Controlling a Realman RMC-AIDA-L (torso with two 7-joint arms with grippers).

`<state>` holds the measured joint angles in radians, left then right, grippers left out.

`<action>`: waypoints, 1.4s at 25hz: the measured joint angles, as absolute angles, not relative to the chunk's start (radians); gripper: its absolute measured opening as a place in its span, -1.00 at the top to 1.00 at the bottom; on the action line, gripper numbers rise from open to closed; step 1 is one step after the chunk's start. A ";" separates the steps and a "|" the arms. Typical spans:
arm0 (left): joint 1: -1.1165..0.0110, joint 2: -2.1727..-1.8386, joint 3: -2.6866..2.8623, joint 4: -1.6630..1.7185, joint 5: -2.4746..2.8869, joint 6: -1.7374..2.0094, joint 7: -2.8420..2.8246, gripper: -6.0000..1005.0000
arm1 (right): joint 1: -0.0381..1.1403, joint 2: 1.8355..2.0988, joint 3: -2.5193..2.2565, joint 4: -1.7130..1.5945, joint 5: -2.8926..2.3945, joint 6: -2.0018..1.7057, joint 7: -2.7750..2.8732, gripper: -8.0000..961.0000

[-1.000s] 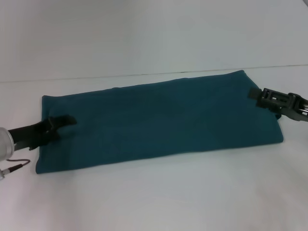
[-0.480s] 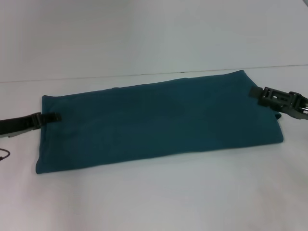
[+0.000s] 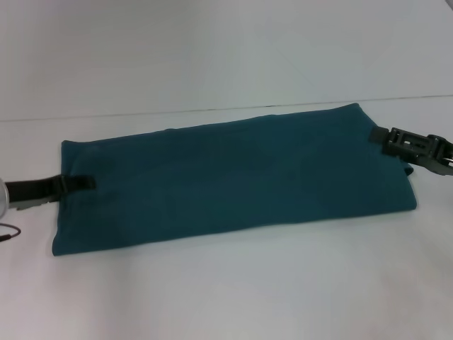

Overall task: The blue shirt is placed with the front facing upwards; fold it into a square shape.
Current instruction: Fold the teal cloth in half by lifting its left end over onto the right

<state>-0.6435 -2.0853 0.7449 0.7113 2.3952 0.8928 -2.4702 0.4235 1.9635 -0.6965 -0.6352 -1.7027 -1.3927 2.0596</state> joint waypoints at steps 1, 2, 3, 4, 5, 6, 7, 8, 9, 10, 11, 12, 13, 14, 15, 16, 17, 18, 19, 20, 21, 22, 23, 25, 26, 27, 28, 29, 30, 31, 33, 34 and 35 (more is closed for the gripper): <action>-0.643 -2.089 0.745 0.723 2.395 0.891 -2.471 -0.59 | 0.423 1.963 -0.696 -0.635 -1.703 -1.393 2.059 -0.72; -0.640 -2.093 0.743 0.735 2.393 0.889 -2.471 -0.62 | 0.423 1.963 -0.696 -0.635 -1.703 -1.393 2.059 -0.72; -0.636 -2.098 0.742 0.749 2.391 0.888 -2.471 -0.64 | 0.423 1.963 -0.696 -0.635 -1.703 -1.394 2.059 -0.72; -0.631 -2.102 0.741 0.761 2.390 0.887 -2.473 -0.66 | 0.423 1.963 -0.696 -0.635 -1.703 -1.394 2.059 -0.72; -0.629 -2.104 0.740 0.766 2.390 0.886 -2.476 -0.68 | 0.423 1.963 -0.696 -0.635 -1.703 -1.394 2.059 -0.72; -0.628 -2.106 0.739 0.768 2.391 0.885 -2.486 -0.70 | 0.423 1.963 -0.696 -0.635 -1.703 -1.394 2.059 -0.72; -0.627 -2.106 0.739 0.767 2.392 0.885 -2.498 -0.69 | 0.423 1.963 -0.696 -0.635 -1.703 -1.394 2.059 -0.72; -0.627 -2.106 0.740 0.762 2.394 0.883 -2.516 -0.69 | 0.423 1.963 -0.696 -0.635 -1.703 -1.395 2.059 -0.72; -0.626 -2.104 0.740 0.759 2.396 0.882 -2.530 -0.69 | 0.423 1.963 -0.696 -0.635 -1.703 -1.395 2.059 -0.72; -0.626 -2.102 0.741 0.753 2.397 0.880 -2.558 -0.69 | 0.423 1.963 -0.696 -0.635 -1.703 -1.395 2.059 -0.72; -0.626 -2.101 0.742 0.750 2.397 0.879 -2.577 -0.68 | 0.423 1.963 -0.696 -0.635 -1.703 -1.395 2.059 -0.72; -0.626 -2.101 0.741 0.749 2.397 0.879 -2.586 -0.68 | 0.423 1.963 -0.696 -0.635 -1.703 -1.395 2.059 -0.72; -0.626 -2.102 0.741 0.749 2.398 0.878 -2.598 -0.68 | 0.423 1.963 -0.696 -0.635 -1.702 -1.395 2.059 -0.72; -0.626 -2.104 0.742 0.748 2.399 0.875 -2.602 -0.68 | 0.423 1.963 -0.696 -0.635 -1.701 -1.394 2.059 -0.72; -0.626 -2.104 0.742 0.748 2.399 0.875 -2.602 -0.68 | 0.423 1.963 -0.696 -0.635 -1.701 -1.394 2.059 -0.72; -0.626 -2.104 0.744 0.747 2.401 0.872 -2.601 -0.68 | 0.423 1.963 -0.696 -0.635 -1.701 -1.394 2.059 -0.72; -0.626 -2.104 0.745 0.747 2.403 0.869 -2.599 -0.68 | 0.423 1.963 -0.696 -0.635 -1.701 -1.393 2.059 -0.72; -0.626 -2.104 0.746 0.747 2.406 0.867 -2.597 -0.68 | 0.423 1.963 -0.696 -0.635 -1.701 -1.393 2.059 -0.72; -0.626 -2.104 0.748 0.747 2.411 0.865 -2.593 -0.68 | 0.423 1.963 -0.696 -0.635 -1.701 -1.393 2.059 -0.72; -0.626 -2.104 0.749 0.747 2.417 0.864 -2.589 -0.68 | 0.423 1.963 -0.696 -0.635 -1.701 -1.393 2.059 -0.73; -0.626 -2.104 0.749 0.747 2.426 0.863 -2.584 -0.68 | 0.423 1.963 -0.696 -0.635 -1.701 -1.393 2.059 -0.73; -0.626 -2.105 0.750 0.747 2.439 0.860 -2.580 -0.68 | 0.423 1.963 -0.696 -0.635 -1.701 -1.393 2.059 -0.73; -0.626 -2.105 0.750 0.747 2.450 0.858 -2.578 -0.68 | 0.423 1.963 -0.695 -0.635 -1.701 -1.393 2.059 -0.73; -0.626 -2.108 0.751 0.747 2.471 0.853 -2.576 -0.68 | 0.423 1.963 -0.693 -0.635 -1.701 -1.393 2.059 -0.73; -0.626 -2.109 0.751 0.747 2.478 0.852 -2.576 -0.68 | 0.423 1.963 -0.691 -0.635 -1.701 -1.393 2.059 -0.73; -0.626 -2.110 0.751 0.747 2.480 0.852 -2.576 -0.68 | 0.423 1.963 -0.689 -0.635 -1.701 -1.393 2.059 -0.73; -0.626 -2.110 0.752 0.747 2.481 0.852 -2.576 -0.68 | 0.423 1.963 -0.688 -0.635 -1.701 -1.393 2.059 -0.73; -0.626 -2.111 0.752 0.747 2.482 0.852 -2.576 -0.68 | 0.423 1.963 -0.688 -0.635 -1.701 -1.393 2.059 -0.73; -0.627 -2.112 0.752 0.747 2.482 0.852 -2.576 -0.67 | 0.422 1.963 -0.687 -0.635 -1.701 -1.393 2.059 -0.73; -0.627 -2.112 0.753 0.747 2.483 0.851 -2.576 -0.67 | 0.422 1.963 -0.687 -0.635 -1.701 -1.393 2.059 -0.73; -0.630 -2.113 0.757 0.745 2.483 0.851 -2.576 -0.67 | 0.422 1.963 -0.687 -0.635 -1.701 -1.393 2.059 -0.72; -0.631 -2.114 0.760 0.740 2.483 0.851 -2.576 -0.67 | 0.422 1.963 -0.687 -0.635 -1.701 -1.393 2.059 -0.72; -0.633 -2.114 0.760 0.735 2.483 0.851 -2.576 -0.67 | 0.422 1.963 -0.687 -0.635 -1.701 -1.393 2.059 -0.72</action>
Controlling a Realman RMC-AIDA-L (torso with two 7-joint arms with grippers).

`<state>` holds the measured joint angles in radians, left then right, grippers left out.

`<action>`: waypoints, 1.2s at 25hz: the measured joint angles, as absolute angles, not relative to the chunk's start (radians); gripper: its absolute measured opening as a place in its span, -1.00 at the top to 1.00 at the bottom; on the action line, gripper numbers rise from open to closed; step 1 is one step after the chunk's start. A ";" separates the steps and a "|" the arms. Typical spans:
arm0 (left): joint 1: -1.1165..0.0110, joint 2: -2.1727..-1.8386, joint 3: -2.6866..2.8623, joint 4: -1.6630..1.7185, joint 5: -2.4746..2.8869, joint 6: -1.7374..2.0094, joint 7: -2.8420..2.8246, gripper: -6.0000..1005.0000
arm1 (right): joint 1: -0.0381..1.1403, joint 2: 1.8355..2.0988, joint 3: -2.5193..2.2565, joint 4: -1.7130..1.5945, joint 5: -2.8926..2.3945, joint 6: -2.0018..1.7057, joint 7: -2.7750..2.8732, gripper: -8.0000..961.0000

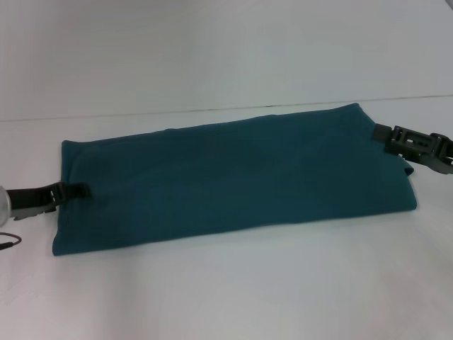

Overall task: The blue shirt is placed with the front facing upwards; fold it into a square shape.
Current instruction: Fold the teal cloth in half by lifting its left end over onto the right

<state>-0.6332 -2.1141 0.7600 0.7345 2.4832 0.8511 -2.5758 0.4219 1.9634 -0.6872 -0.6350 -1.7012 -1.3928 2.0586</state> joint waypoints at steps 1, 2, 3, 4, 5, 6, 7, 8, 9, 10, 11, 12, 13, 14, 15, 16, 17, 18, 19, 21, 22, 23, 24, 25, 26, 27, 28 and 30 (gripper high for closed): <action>-0.636 -2.114 0.760 0.728 2.483 0.851 -2.576 -0.67 | 0.422 1.963 -0.687 -0.635 -1.701 -1.393 2.059 -0.72; -0.639 -2.114 0.760 0.721 2.483 0.849 -2.576 -0.67 | 0.422 1.963 -0.687 -0.635 -1.701 -1.393 2.058 -0.72; -0.641 -2.113 0.760 0.717 2.483 0.849 -2.576 -0.67 | 0.421 1.963 -0.687 -0.635 -1.701 -1.393 2.059 -0.72; -0.642 -2.113 0.760 0.714 2.483 0.849 -2.576 -0.67 | 0.421 1.963 -0.687 -0.635 -1.701 -1.393 2.059 -0.72; -0.643 -2.112 0.760 0.712 2.483 0.850 -2.577 -0.67 | 0.421 1.963 -0.687 -0.635 -1.702 -1.393 2.059 -0.72; -0.643 -2.112 0.760 0.711 2.483 0.852 -2.579 -0.67 | 0.421 1.963 -0.687 -0.635 -1.702 -1.393 2.059 -0.72; -0.644 -2.111 0.760 0.711 2.483 0.855 -2.581 -0.67 | 0.420 1.963 -0.687 -0.635 -1.702 -1.393 2.059 -0.72; -0.645 -2.111 0.759 0.712 2.483 0.861 -2.583 -0.67 | 0.420 1.963 -0.687 -0.635 -1.703 -1.393 2.059 -0.72; -0.646 -2.111 0.760 0.712 2.483 0.868 -2.584 -0.67 | 0.419 1.963 -0.687 -0.635 -1.703 -1.393 2.059 -0.72; -0.648 -2.111 0.760 0.712 2.482 0.878 -2.584 -0.67 | 0.419 1.963 -0.687 -0.635 -1.703 -1.393 2.059 -0.72; -0.651 -2.111 0.760 0.711 2.480 0.889 -2.585 -0.67 | 0.419 1.962 -0.687 -0.635 -1.703 -1.393 2.059 -0.72; -0.653 -2.112 0.760 0.711 2.479 0.895 -2.585 -0.67 | 0.418 1.962 -0.687 -0.635 -1.703 -1.393 2.059 -0.72; -0.656 -2.113 0.760 0.711 2.478 0.908 -2.586 -0.67 | 0.418 1.962 -0.687 -0.635 -1.703 -1.393 2.059 -0.72; -0.659 -2.115 0.760 0.712 2.477 0.917 -2.586 -0.67 | 0.417 1.962 -0.687 -0.635 -1.703 -1.393 2.059 -0.72; -0.662 -2.118 0.760 0.712 2.477 0.926 -2.587 -0.67 | 0.416 1.962 -0.687 -0.635 -1.703 -1.393 2.059 -0.72; -0.666 -2.120 0.761 0.713 2.477 0.938 -2.588 -0.67 | 0.415 1.962 -0.687 -0.635 -1.703 -1.393 2.059 -0.72; -0.671 -2.121 0.761 0.713 2.477 0.947 -2.589 -0.67 | 0.414 1.962 -0.687 -0.635 -1.703 -1.393 2.059 -0.72; -0.676 -2.121 0.760 0.712 2.477 0.956 -2.590 -0.67 | 0.413 1.962 -0.687 -0.635 -1.703 -1.393 2.059 -0.72; -0.681 -2.122 0.757 0.711 2.477 0.962 -2.590 -0.67 | 0.411 1.962 -0.687 -0.635 -1.703 -1.393 2.058 -0.72; -0.691 -2.122 0.755 0.711 2.469 0.975 -2.591 -0.67 | 0.410 1.962 -0.686 -0.635 -1.703 -1.393 2.055 -0.72; -0.697 -2.122 0.754 0.713 2.462 0.979 -2.593 -0.67 | 0.409 1.962 -0.685 -0.635 -1.703 -1.393 2.052 -0.72; -0.701 -2.122 0.755 0.714 2.458 0.982 -2.597 -0.66 | 0.408 1.962 -0.683 -0.634 -1.703 -1.393 2.050 -0.72; -0.706 -2.119 0.763 0.713 2.458 0.984 -2.602 -0.66 | 0.408 1.962 -0.682 -0.634 -1.703 -1.393 2.049 -0.72; -0.713 -2.116 0.772 0.709 2.459 0.986 -2.609 -0.66 | 0.408 1.962 -0.681 -0.634 -1.703 -1.393 2.048 -0.72; -0.717 -2.113 0.779 0.706 2.461 0.986 -2.615 -0.66 | 0.407 1.962 -0.680 -0.633 -1.703 -1.393 2.048 -0.72; -0.721 -2.110 0.787 0.702 2.463 0.987 -2.621 -0.59 | 0.406 1.962 -0.679 -0.633 -1.703 -1.393 2.047 -0.72; -0.723 -2.108 0.790 0.701 2.463 0.987 -2.626 -0.52 | 0.406 1.962 -0.679 -0.632 -1.703 -1.393 2.047 -0.72; -0.725 -2.107 0.789 0.702 2.462 0.986 -2.630 -0.38 | 0.404 1.962 -0.678 -0.631 -1.703 -1.393 2.047 -0.72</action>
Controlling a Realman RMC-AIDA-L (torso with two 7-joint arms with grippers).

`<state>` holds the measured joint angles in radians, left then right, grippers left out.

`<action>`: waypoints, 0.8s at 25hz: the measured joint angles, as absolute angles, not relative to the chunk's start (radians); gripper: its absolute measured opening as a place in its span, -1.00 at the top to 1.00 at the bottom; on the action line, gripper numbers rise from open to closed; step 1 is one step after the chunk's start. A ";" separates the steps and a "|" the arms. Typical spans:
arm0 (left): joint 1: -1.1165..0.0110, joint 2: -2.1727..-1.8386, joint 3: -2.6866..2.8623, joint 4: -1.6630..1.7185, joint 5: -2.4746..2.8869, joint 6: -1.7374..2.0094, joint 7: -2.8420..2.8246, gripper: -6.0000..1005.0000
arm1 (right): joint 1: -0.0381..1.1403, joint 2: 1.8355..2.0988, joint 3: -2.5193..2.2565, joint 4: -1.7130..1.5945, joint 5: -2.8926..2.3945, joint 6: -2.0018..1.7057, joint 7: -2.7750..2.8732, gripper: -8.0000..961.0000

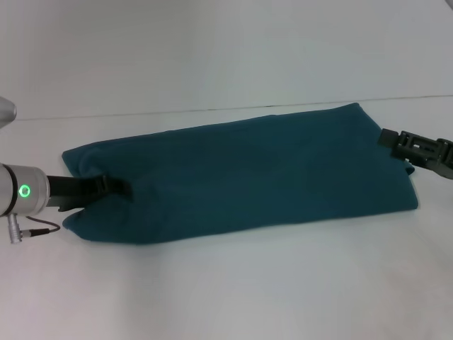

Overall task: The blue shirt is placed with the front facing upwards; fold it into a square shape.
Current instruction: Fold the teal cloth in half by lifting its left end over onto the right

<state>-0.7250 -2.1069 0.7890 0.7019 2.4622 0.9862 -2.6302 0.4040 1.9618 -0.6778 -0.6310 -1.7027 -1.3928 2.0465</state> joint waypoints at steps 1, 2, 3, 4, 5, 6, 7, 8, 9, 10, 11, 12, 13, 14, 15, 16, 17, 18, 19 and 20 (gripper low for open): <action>-0.725 -2.106 0.788 0.703 2.462 0.986 -2.632 -0.31 | 0.403 1.962 -0.677 -0.631 -1.703 -1.393 2.046 -0.72; -0.725 -2.105 0.788 0.704 2.462 0.987 -2.635 -0.23 | 0.402 1.962 -0.676 -0.631 -1.703 -1.393 2.046 -0.72; -0.725 -2.105 0.789 0.705 2.463 0.987 -2.638 -0.15 | 0.400 1.962 -0.675 -0.630 -1.703 -1.394 2.046 -0.72; -0.724 -2.104 0.788 0.705 2.463 0.987 -2.640 -0.07 | 0.399 1.963 -0.674 -0.630 -1.703 -1.394 2.045 -0.72; -0.722 -2.104 0.788 0.706 2.461 0.987 -2.640 0.01 | 0.399 1.963 -0.674 -0.629 -1.703 -1.395 2.045 -0.72; -0.721 -2.104 0.788 0.707 2.461 0.987 -2.640 0.09 | 0.398 1.963 -0.674 -0.629 -1.702 -1.395 2.045 -0.72; -0.718 -2.104 0.789 0.712 2.458 0.988 -2.640 0.17 | 0.397 1.963 -0.673 -0.629 -1.702 -1.396 2.045 -0.72; -0.716 -2.103 0.789 0.716 2.458 0.990 -2.640 0.27 | 0.397 1.963 -0.673 -0.629 -1.701 -1.396 2.045 -0.72; -0.715 -2.104 0.790 0.721 2.457 0.992 -2.640 0.36 | 0.397 1.963 -0.672 -0.628 -1.700 -1.396 2.045 -0.72; -0.715 -2.104 0.790 0.722 2.457 0.994 -2.640 0.45 | 0.397 1.963 -0.672 -0.628 -1.700 -1.396 2.045 -0.72; -0.714 -2.104 0.790 0.723 2.457 0.997 -2.639 0.55 | 0.397 1.963 -0.671 -0.627 -1.699 -1.397 2.045 -0.72; -0.714 -2.104 0.791 0.725 2.457 0.999 -2.638 0.64 | 0.397 1.963 -0.671 -0.626 -1.698 -1.398 2.045 -0.72; -0.714 -2.104 0.791 0.726 2.457 1.002 -2.638 0.65 | 0.397 1.964 -0.671 -0.626 -1.697 -1.400 2.045 -0.72; -0.714 -2.103 0.791 0.728 2.457 1.004 -2.636 0.67 | 0.396 1.964 -0.671 -0.625 -1.696 -1.400 2.045 -0.72; -0.713 -2.102 0.791 0.729 2.457 1.006 -2.635 0.68 | 0.396 1.964 -0.670 -0.625 -1.696 -1.401 2.045 -0.72; -0.712 -2.102 0.791 0.730 2.457 1.007 -2.634 0.70 | 0.396 1.964 -0.670 -0.624 -1.695 -1.401 2.045 -0.72; -0.712 -2.102 0.791 0.730 2.457 1.007 -2.634 0.72 | 0.395 1.964 -0.670 -0.624 -1.695 -1.401 2.045 -0.72; -0.705 -2.093 0.787 0.733 2.460 1.008 -2.634 0.73 | 0.395 1.964 -0.670 -0.624 -1.695 -1.401 2.045 -0.72; -0.703 -2.090 0.785 0.734 2.461 1.008 -2.634 0.75 | 0.395 1.964 -0.670 -0.624 -1.695 -1.401 2.045 -0.72; -0.699 -2.085 0.781 0.736 2.462 1.008 -2.636 0.76 | 0.395 1.963 -0.669 -0.624 -1.695 -1.401 2.045 -0.72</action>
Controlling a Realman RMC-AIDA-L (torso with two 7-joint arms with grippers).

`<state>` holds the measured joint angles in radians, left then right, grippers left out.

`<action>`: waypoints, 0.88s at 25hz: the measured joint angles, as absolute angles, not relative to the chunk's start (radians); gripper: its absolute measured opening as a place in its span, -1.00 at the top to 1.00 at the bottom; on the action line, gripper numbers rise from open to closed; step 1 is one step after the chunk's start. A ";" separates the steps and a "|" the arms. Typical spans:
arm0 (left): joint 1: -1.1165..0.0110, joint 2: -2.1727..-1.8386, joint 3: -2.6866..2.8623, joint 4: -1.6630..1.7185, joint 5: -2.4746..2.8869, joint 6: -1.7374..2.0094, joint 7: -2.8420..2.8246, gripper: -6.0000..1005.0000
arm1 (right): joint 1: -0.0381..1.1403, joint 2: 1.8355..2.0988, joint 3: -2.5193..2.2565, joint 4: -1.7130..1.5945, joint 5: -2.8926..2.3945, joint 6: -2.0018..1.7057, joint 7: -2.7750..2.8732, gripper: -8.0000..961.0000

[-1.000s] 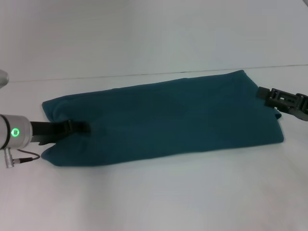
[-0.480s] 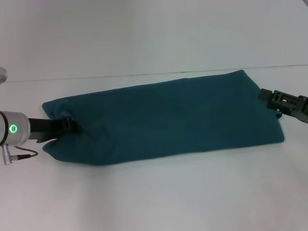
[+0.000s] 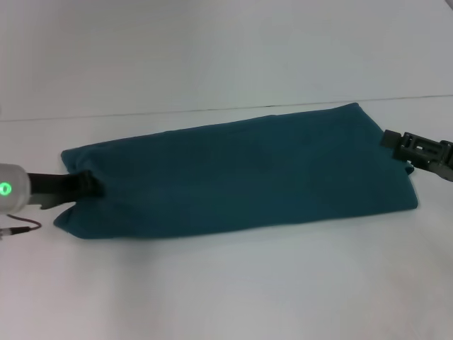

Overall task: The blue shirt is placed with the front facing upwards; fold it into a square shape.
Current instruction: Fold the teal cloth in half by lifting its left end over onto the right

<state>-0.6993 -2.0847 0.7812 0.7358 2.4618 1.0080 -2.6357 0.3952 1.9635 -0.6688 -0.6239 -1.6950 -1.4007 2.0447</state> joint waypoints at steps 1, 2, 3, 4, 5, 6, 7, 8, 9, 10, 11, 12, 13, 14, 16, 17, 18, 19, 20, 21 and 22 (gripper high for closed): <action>-0.692 -2.077 0.773 0.741 2.462 1.009 -2.639 0.78 | 0.395 1.964 -0.667 -0.624 -1.695 -1.401 2.045 -0.72; -0.685 -2.070 0.765 0.746 2.463 1.009 -2.641 0.79 | 0.395 1.964 -0.664 -0.623 -1.695 -1.401 2.045 -0.72; -0.678 -2.065 0.753 0.753 2.463 1.011 -2.642 0.81 | 0.395 1.964 -0.662 -0.623 -1.695 -1.401 2.045 -0.72; -0.672 -2.061 0.742 0.763 2.465 1.014 -2.642 0.81 | 0.395 1.965 -0.659 -0.623 -1.695 -1.401 2.045 -0.72; -0.666 -2.058 0.732 0.772 2.469 1.017 -2.642 0.81 | 0.396 1.965 -0.656 -0.623 -1.695 -1.401 2.046 -0.72; -0.661 -2.056 0.722 0.779 2.477 1.019 -2.643 0.81 | 0.396 1.966 -0.654 -0.623 -1.696 -1.401 2.046 -0.72; -0.656 -2.052 0.707 0.791 2.491 1.021 -2.646 0.81 | 0.396 1.967 -0.651 -0.623 -1.697 -1.401 2.047 -0.72; -0.652 -2.050 0.698 0.797 2.506 1.022 -2.651 0.81 | 0.396 1.968 -0.648 -0.623 -1.698 -1.401 2.047 -0.72; -0.649 -2.046 0.680 0.806 2.536 1.022 -2.659 0.81 | 0.396 1.969 -0.646 -0.623 -1.699 -1.401 2.048 -0.72; -0.648 -2.043 0.668 0.812 2.556 1.022 -2.664 0.81 | 0.396 1.969 -0.646 -0.623 -1.699 -1.401 2.049 -0.72; -0.648 -2.039 0.653 0.817 2.587 1.022 -2.672 0.81 | 0.396 1.970 -0.646 -0.623 -1.700 -1.401 2.050 -0.72; -0.649 -2.035 0.637 0.823 2.621 1.020 -2.681 0.81 | 0.396 1.970 -0.645 -0.623 -1.700 -1.401 2.051 -0.72; -0.651 -2.032 0.623 0.829 2.664 1.015 -2.695 0.81 | 0.396 1.970 -0.645 -0.623 -1.700 -1.400 2.052 -0.72; -0.653 -2.030 0.614 0.839 2.710 1.007 -2.717 0.81 | 0.396 1.970 -0.645 -0.623 -1.700 -1.399 2.052 -0.72; -0.654 -2.029 0.610 0.853 2.748 1.000 -2.737 0.81 | 0.396 1.970 -0.645 -0.623 -1.700 -1.397 2.053 -0.72; -0.655 -2.029 0.609 0.864 2.763 0.998 -2.745 0.81 | 0.397 1.970 -0.645 -0.623 -1.700 -1.397 2.053 -0.72; -0.655 -2.029 0.609 0.871 2.766 0.998 -2.746 0.81 | 0.397 1.970 -0.645 -0.623 -1.700 -1.396 2.053 -0.72; -0.655 -2.031 0.609 0.876 2.767 0.998 -2.746 0.80 | 0.397 1.970 -0.645 -0.623 -1.700 -1.396 2.053 -0.72; -0.655 -2.033 0.612 0.884 2.765 1.001 -2.744 0.80 | 0.398 1.970 -0.645 -0.623 -1.700 -1.395 2.053 -0.72; -0.655 -2.035 0.615 0.887 2.765 1.006 -2.744 0.80 | 0.398 1.970 -0.645 -0.623 -1.700 -1.395 2.053 -0.72; -0.657 -2.036 0.616 0.889 2.765 1.013 -2.744 0.80 | 0.398 1.971 -0.645 -0.623 -1.700 -1.395 2.053 -0.72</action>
